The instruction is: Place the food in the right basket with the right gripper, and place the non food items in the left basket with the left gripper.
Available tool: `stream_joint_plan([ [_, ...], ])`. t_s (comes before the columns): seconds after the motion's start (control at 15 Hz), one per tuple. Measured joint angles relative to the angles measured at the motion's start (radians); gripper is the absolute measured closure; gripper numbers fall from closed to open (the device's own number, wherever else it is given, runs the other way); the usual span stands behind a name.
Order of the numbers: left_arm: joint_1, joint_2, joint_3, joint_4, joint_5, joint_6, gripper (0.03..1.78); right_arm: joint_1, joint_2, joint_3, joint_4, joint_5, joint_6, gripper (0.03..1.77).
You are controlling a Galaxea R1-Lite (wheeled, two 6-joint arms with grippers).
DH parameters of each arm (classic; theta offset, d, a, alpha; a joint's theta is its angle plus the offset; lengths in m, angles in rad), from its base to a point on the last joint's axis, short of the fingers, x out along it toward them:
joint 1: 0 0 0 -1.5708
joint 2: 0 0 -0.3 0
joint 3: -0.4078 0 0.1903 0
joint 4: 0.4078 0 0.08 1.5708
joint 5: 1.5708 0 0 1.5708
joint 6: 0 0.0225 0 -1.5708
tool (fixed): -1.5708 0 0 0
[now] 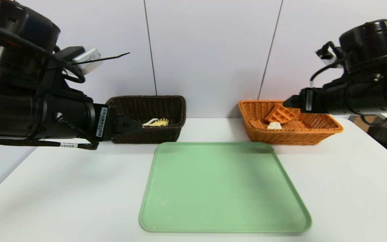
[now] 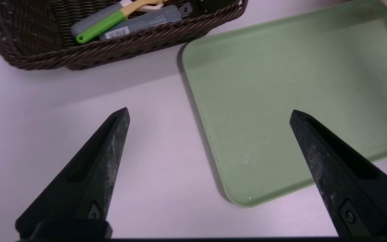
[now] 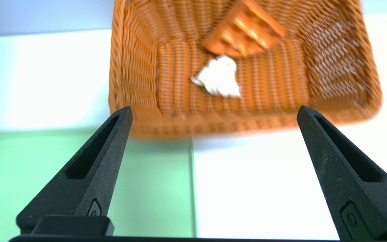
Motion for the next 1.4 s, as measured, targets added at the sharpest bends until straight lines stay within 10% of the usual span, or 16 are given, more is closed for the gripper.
stream_joint_plan([
  [0.67, 0.023, -0.252, 0.191, 0.179, 0.337, -0.032, 0.12, 0.013, -0.639, 0.396, 0.079, -0.003, -0.06, 0.11],
  [1.4, 0.304, -0.76, 0.587, 0.219, 0.355, -0.029, 0.12, -0.084, -1.071, 0.493, 0.337, 0.008, -0.087, 0.11],
])
